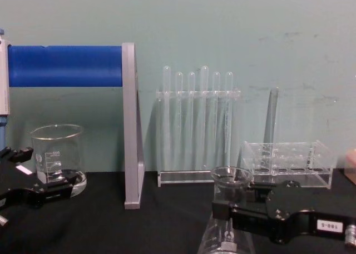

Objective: Grasp the erlenmeyer flask with one hand, shake it three times, then place it back.

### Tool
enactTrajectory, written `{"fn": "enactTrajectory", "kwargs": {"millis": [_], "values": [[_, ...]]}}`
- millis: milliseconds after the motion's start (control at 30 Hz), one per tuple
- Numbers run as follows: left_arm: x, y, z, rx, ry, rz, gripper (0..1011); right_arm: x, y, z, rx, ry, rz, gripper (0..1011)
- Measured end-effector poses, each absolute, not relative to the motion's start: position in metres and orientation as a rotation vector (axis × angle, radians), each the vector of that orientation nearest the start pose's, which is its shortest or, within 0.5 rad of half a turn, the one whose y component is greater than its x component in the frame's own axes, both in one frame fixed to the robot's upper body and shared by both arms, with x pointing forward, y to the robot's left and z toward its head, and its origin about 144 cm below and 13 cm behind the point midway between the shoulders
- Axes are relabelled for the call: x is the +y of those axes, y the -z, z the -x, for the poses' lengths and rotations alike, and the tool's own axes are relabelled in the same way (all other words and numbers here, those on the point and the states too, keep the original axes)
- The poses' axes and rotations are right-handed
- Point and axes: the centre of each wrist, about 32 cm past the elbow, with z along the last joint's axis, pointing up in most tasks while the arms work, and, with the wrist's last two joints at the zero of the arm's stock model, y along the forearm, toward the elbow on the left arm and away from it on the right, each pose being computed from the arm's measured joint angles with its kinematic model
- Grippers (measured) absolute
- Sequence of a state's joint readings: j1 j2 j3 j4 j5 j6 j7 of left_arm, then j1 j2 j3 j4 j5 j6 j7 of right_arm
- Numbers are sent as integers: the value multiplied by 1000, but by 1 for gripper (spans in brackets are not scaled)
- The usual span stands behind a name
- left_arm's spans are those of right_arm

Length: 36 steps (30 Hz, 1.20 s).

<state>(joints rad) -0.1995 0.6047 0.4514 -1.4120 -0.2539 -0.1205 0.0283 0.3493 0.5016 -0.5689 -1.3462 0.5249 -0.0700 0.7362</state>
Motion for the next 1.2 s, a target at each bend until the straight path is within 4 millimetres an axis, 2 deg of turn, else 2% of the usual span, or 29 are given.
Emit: {"fn": "enactTrajectory", "kwargs": {"millis": [1200], "values": [[310,-1140,-489,-285,-1248,-304,1001,-254,-1153,-523,1,471,129,457]]}}
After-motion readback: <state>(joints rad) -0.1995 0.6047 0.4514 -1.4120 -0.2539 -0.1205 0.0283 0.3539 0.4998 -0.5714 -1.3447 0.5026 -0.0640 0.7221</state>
